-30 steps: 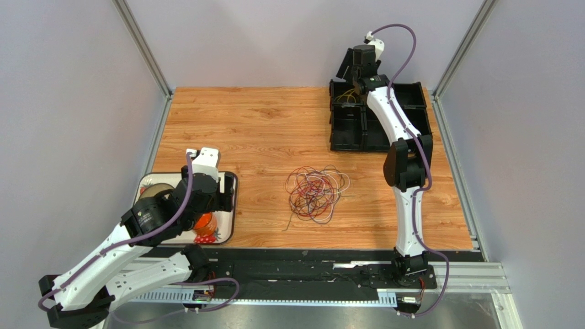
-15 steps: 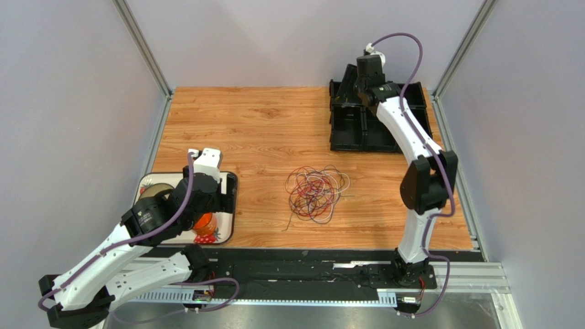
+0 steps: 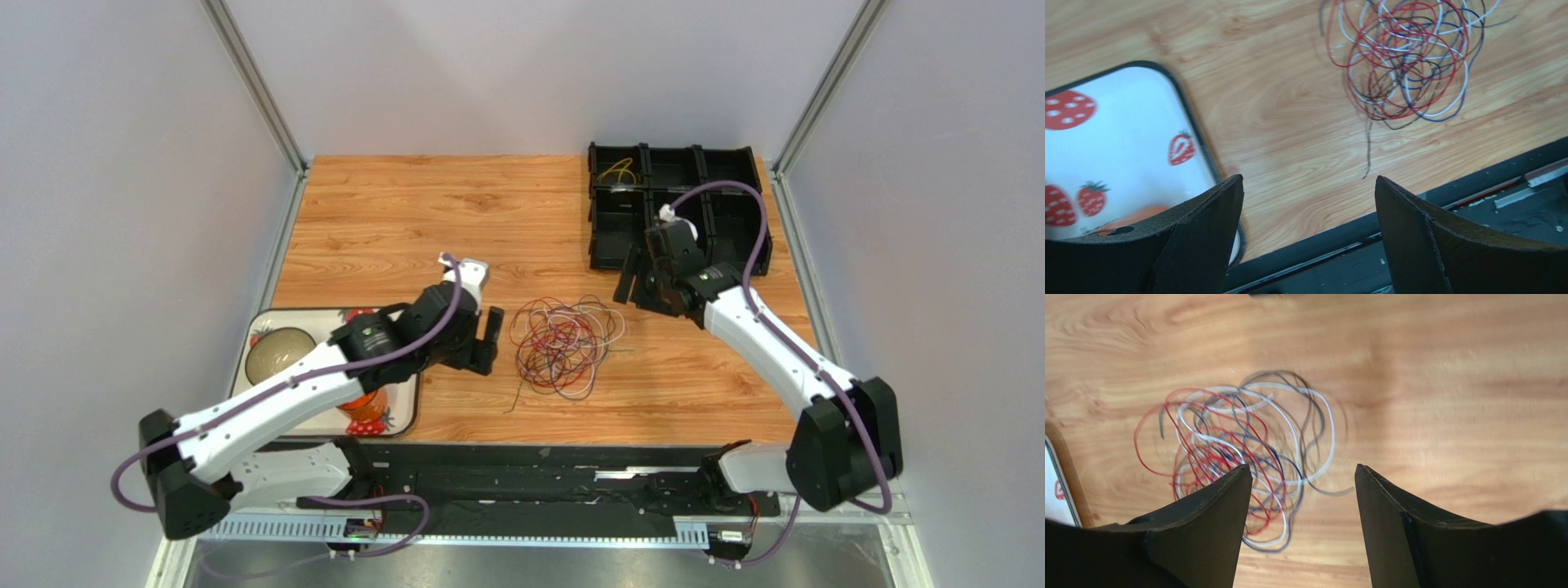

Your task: Untangle the cables

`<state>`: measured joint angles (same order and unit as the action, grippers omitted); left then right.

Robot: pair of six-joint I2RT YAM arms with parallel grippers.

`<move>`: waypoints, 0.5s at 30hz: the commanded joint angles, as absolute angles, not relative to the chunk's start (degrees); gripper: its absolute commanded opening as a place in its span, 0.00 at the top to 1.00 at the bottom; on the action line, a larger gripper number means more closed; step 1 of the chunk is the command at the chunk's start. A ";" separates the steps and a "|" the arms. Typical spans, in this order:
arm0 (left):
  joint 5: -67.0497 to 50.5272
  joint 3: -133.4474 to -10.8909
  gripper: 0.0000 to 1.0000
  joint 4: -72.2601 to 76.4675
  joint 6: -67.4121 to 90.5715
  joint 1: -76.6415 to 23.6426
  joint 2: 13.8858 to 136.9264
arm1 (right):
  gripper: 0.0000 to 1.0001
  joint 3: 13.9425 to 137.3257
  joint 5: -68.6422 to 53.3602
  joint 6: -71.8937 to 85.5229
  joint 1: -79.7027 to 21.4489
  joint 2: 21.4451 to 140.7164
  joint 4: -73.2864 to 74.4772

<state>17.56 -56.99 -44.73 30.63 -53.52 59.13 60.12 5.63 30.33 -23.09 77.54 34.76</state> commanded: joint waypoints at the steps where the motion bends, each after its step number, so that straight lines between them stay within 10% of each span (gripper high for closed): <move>1: 12.39 -57.83 0.14 -32.26 31.74 -56.06 66.85 | 0.32 55.73 6.68 34.98 -23.38 67.17 34.19; 15: 10.46 -66.88 0.21 -24.44 28.21 -58.97 91.66 | 0.34 45.53 0.89 38.23 -23.55 56.43 35.77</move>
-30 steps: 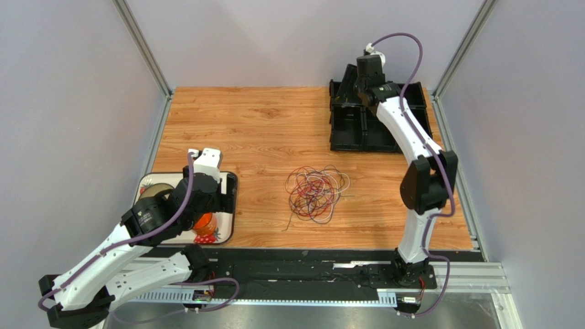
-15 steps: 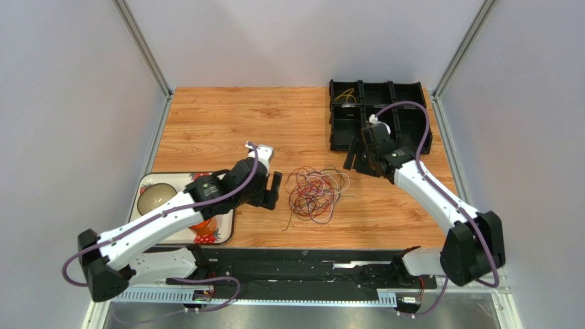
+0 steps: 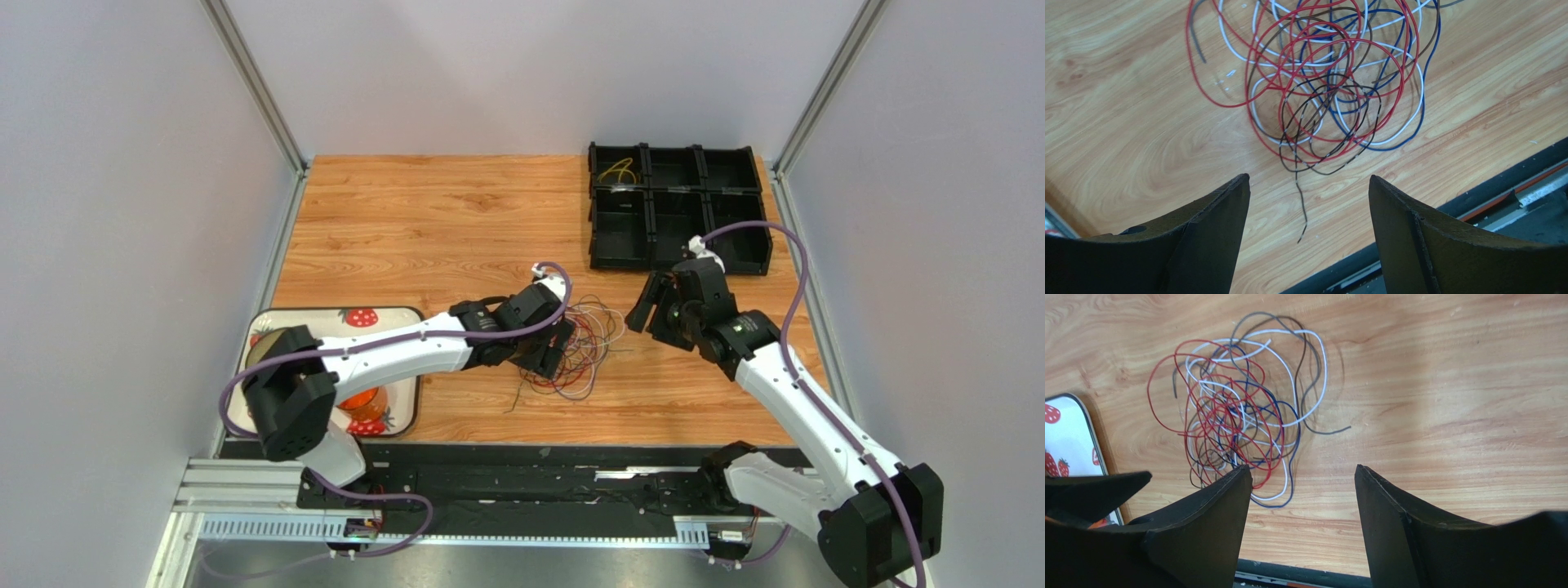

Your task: Untangle the cables

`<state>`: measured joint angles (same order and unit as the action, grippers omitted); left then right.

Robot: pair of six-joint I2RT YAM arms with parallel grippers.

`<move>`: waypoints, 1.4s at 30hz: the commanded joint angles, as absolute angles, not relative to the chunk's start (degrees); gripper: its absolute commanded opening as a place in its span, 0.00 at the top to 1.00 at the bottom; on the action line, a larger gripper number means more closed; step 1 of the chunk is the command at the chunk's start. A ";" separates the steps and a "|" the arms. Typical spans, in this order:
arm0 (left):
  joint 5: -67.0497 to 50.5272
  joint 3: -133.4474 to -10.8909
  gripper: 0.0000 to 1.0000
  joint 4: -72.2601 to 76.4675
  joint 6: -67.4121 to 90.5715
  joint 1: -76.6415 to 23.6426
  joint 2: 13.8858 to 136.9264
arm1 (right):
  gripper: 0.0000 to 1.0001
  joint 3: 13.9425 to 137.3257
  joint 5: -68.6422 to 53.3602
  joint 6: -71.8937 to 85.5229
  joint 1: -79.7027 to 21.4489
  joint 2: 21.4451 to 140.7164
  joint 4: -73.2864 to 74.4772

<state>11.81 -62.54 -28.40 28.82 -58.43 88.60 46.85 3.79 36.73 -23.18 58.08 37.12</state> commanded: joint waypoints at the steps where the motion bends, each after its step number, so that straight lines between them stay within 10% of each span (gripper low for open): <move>1: 10.28 -68.10 0.21 -24.26 28.21 -59.15 93.85 | 0.34 45.01 0.88 38.06 -23.55 56.16 35.77; 23: 16.61 -82.26 0.42 -28.56 28.13 -59.77 114.78 | 0.34 45.00 -2.37 32.87 -23.47 56.42 36.21; 30: 17.31 -83.67 1.00 -28.65 27.60 -59.77 116.63 | 0.34 44.83 -2.46 32.34 -23.55 57.39 35.77; 42: 19.24 -97.27 1.00 -44.44 26.99 -59.59 102.93 | 0.34 46.75 -2.81 32.26 -23.47 57.04 37.00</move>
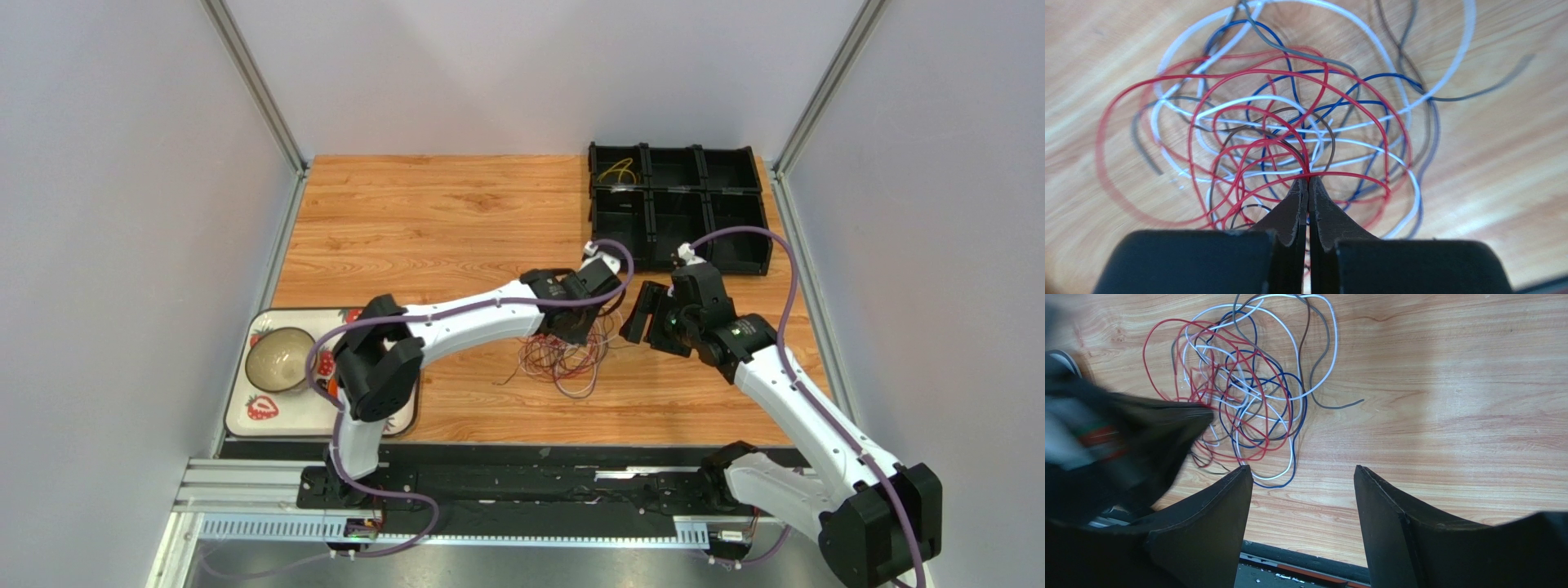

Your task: Untangle the cables

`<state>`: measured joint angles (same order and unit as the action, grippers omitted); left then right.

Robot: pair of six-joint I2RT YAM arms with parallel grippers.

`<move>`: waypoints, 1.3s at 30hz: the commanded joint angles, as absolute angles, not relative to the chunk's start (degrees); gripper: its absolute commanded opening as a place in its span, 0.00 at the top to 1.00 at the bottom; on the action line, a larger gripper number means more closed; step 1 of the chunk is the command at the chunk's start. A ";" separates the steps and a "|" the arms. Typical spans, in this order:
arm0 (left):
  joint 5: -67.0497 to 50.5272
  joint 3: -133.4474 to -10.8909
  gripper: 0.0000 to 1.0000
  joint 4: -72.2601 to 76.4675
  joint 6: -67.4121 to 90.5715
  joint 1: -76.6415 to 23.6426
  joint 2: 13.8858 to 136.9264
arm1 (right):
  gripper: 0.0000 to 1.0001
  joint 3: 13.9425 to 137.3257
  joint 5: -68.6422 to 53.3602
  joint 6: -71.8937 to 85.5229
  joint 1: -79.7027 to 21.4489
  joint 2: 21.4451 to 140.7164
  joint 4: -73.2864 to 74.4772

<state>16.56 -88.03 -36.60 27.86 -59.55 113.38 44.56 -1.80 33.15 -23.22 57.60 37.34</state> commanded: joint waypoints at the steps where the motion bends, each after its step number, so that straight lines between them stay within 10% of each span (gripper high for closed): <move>1: 20.12 -98.51 1.00 -45.86 26.63 -59.59 101.96 | 0.34 47.11 -2.99 32.26 -23.55 56.95 37.35; 18: 22.33 -73.66 1.00 -45.10 33.84 -52.38 87.71 | 0.47 43.68 -7.82 34.63 -24.43 60.99 34.01; 23: 19.69 -75.14 0.40 -44.91 34.01 -52.38 88.77 | 0.50 43.33 -6.24 36.64 -26.01 63.80 33.40; 39: 11.61 -78.75 0.36 -38.25 32.70 -54.67 90.70 | 0.57 39.38 -3.34 42.63 -30.85 74.70 24.35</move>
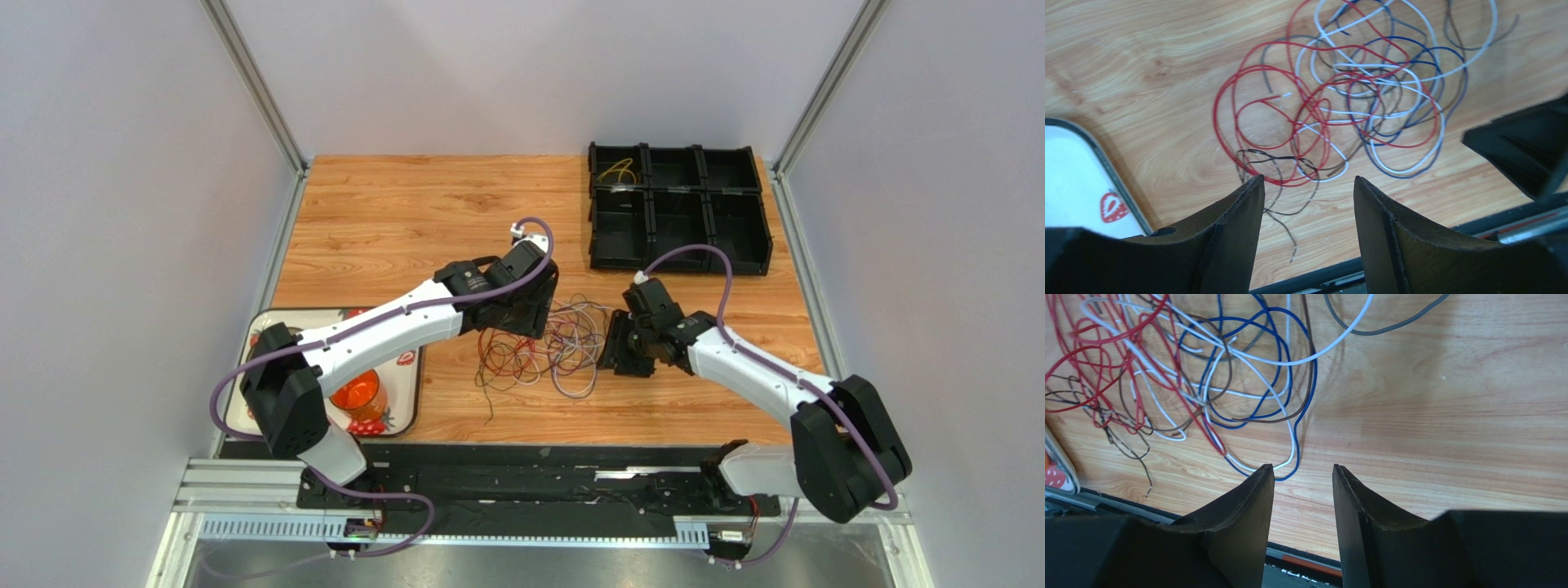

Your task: Untangle the cables

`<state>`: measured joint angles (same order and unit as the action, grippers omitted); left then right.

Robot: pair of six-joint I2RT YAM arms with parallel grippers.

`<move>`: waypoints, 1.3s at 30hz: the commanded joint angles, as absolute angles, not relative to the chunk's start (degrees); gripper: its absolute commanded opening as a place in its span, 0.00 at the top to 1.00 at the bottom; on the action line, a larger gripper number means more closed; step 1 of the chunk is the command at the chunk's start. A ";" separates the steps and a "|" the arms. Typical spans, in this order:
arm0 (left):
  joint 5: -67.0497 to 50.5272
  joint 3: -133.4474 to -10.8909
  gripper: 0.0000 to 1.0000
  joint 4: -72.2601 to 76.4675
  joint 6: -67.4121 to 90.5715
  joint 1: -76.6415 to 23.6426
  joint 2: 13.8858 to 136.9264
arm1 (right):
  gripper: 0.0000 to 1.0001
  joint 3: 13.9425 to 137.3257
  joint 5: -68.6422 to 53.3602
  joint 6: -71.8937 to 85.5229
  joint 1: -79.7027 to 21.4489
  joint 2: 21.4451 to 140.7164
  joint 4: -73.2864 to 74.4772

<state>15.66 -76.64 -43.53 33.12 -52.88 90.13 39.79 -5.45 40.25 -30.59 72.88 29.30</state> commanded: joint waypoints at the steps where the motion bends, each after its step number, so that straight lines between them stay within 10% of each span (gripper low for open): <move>1: 10.38 -78.84 0.36 -37.62 32.70 -54.93 91.57 | 0.57 39.46 -3.25 42.80 -30.94 76.10 24.08; 39: 6.77 -73.56 0.41 -32.34 33.31 -55.02 93.16 | 0.68 41.83 -1.93 43.33 -30.85 79.53 20.22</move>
<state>7.51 -73.76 -33.67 33.15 -55.00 94.56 40.66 -2.46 42.30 -30.63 77.28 22.37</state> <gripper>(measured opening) 0.593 0.328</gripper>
